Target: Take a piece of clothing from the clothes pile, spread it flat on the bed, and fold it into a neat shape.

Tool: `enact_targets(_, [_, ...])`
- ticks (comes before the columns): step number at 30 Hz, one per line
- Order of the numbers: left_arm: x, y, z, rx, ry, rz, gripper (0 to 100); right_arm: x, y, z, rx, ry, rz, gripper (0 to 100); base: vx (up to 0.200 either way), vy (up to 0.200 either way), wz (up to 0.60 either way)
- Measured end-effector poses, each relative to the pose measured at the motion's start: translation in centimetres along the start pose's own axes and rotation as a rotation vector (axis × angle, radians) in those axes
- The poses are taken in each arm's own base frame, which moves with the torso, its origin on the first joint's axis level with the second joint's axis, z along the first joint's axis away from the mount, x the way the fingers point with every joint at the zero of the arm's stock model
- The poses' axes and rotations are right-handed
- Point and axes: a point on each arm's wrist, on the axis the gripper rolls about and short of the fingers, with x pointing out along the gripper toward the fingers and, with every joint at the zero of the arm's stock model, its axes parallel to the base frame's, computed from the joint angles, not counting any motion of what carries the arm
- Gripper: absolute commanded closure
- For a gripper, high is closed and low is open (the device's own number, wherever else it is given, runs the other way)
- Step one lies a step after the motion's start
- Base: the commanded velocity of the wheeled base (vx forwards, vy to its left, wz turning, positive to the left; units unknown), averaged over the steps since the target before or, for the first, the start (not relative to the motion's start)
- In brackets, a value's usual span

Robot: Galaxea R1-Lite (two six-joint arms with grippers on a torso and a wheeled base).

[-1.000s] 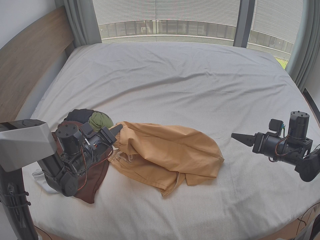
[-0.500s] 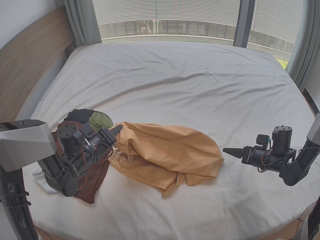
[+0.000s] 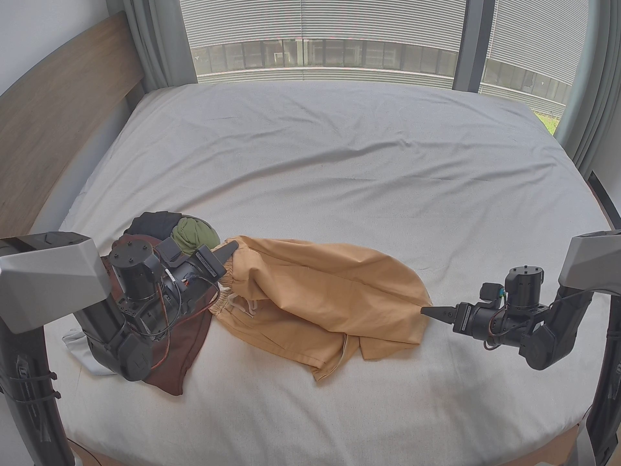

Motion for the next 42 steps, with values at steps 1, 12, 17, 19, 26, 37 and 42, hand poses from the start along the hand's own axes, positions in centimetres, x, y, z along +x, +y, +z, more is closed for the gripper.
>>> enact_targets(1, [0.0,0.0,0.0,0.0,0.0,0.0,100,0.2,-0.1,-0.1,0.007,0.003,-0.001,0,0.0,0.0,0.0])
enact_targets(12, [0.0,0.1,0.0,-0.001,0.001,-0.001,100,2.4,-1.2,-0.6,0.043,0.022,0.003,0,0.0,0.0,0.0])
enact_targets(17, [0.1,0.1,-0.1,-0.001,0.003,0.001,100,3.1,-1.6,-0.5,0.025,-0.032,0.032,0,0.0,0.0,0.0])
enact_targets(19, [0.1,0.1,-0.1,-0.001,0.004,0.002,100,3.5,-1.8,-0.6,0.026,-0.05,0.042,0,0.0,0.0,0.0])
enact_targets(26, [0.1,0.2,0.0,-0.001,0.001,0.003,100,5.1,-2.1,-1.1,0.05,-0.071,0.081,0,0.0,0.0,0.0])
enact_targets(37, [0.1,0.5,0.2,-0.001,-0.008,0.007,100,5.3,-0.9,-2.1,0.079,-0.077,0.157,0,0.0,0.0,0.0])
enact_targets(42, [0.2,0.8,0.7,0.0,-0.024,0.013,100,4.2,0.0,-2.1,0.075,-0.059,0.175,0,0.0,0.0,0.0])
